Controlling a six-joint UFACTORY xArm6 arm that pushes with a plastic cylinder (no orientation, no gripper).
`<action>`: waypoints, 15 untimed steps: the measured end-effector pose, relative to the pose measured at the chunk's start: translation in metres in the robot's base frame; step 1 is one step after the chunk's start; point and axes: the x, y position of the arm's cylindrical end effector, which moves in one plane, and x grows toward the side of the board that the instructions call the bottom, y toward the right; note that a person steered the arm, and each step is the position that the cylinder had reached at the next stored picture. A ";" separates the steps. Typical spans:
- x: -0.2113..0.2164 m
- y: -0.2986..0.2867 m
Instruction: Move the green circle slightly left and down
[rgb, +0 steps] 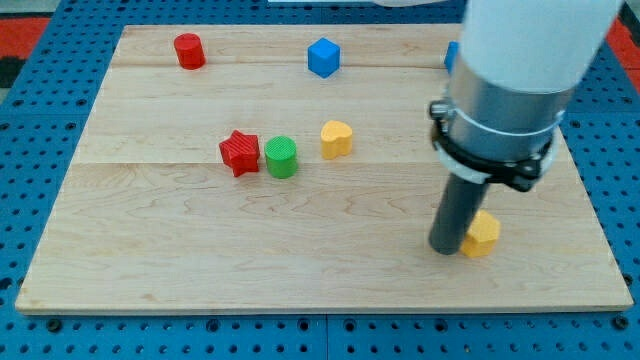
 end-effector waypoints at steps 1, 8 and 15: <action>-0.002 0.031; -0.096 -0.028; -0.157 -0.161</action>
